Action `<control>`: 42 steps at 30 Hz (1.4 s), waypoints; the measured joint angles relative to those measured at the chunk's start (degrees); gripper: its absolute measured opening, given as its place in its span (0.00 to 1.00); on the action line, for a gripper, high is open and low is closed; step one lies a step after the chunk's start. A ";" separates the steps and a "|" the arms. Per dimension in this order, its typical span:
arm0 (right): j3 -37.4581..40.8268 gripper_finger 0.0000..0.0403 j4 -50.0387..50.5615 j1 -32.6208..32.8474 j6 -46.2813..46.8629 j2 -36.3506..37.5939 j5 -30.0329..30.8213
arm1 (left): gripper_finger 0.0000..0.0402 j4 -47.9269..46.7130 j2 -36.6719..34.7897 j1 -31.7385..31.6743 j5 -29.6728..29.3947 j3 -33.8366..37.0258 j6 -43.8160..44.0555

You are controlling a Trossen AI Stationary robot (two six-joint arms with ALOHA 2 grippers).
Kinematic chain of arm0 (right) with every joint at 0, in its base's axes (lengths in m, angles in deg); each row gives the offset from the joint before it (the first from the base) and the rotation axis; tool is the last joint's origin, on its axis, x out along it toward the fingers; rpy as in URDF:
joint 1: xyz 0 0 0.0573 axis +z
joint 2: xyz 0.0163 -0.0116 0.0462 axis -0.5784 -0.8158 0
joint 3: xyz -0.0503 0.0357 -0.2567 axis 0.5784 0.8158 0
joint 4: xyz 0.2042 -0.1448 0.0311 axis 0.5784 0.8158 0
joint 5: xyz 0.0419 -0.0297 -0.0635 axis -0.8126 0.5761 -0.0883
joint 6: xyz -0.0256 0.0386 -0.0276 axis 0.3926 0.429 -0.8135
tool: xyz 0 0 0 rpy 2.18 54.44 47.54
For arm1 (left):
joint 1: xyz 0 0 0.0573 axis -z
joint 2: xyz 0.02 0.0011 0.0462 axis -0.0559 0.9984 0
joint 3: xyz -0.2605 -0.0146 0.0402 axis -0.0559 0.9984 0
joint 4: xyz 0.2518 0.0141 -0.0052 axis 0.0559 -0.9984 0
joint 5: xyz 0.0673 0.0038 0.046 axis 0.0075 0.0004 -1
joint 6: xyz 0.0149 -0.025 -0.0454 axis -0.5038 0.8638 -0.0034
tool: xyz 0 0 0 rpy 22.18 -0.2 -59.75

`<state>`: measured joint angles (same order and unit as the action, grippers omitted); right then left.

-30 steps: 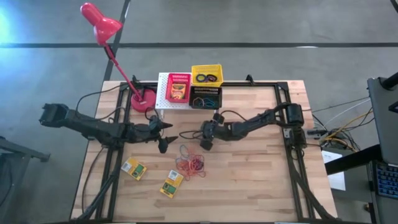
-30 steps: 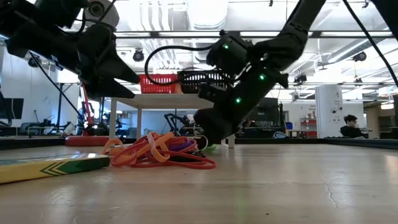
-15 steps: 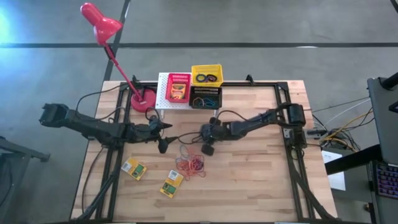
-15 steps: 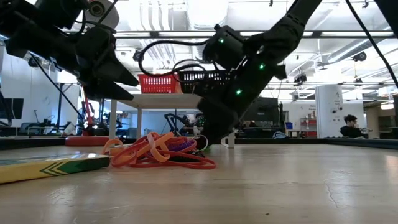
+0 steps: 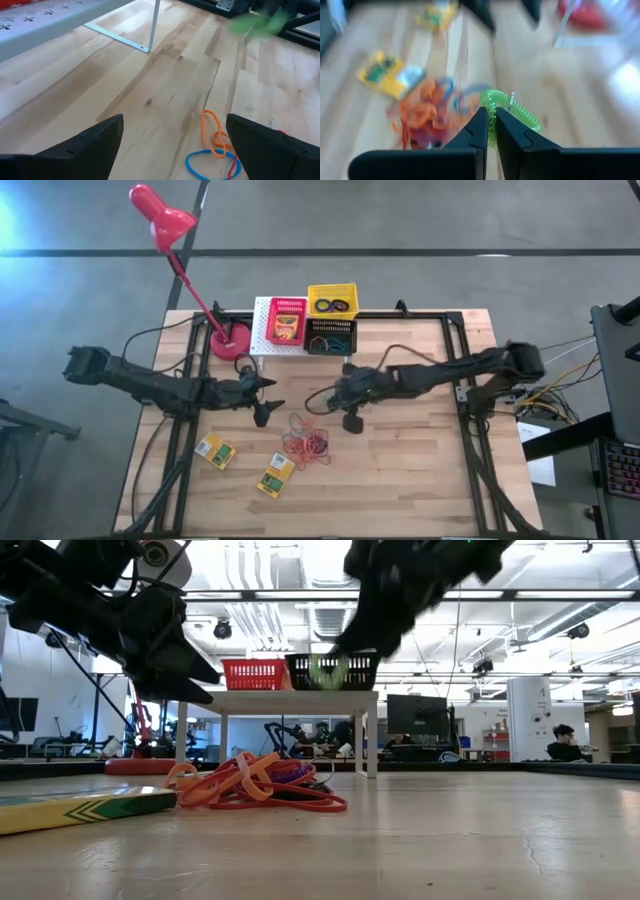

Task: Pick & Place Office Desk Supplies
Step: Put the green spring keychain into the yellow bin on the shelf

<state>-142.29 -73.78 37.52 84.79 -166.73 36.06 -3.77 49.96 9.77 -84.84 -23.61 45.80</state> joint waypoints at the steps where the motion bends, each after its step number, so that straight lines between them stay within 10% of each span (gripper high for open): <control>1: -0.13 0.05 -0.54 -0.05 -0.52 1.39 0.02 | 0.89 -0.03 0.00 0.00 0.02 0.00 0.02; 14: -6.03 0.05 -5.89 -16.04 -2.49 8.73 2.89 | 0.87 2.88 0.00 0.00 -0.29 0.00 0.46; 24: -17.24 0.05 4.27 -30.68 -2.50 -1.59 -6.08 | 0.87 7.06 -0.02 -0.15 -2.16 -1.40 0.11; 42: -35.78 0.15 21.06 -33.61 -3.36 -18.55 -7.36 | 0.87 7.02 -0.02 -0.17 -4.72 -1.40 0.46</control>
<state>-178.07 -52.71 3.92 81.43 -185.29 28.70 3.24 49.94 9.59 -89.55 -25.01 46.26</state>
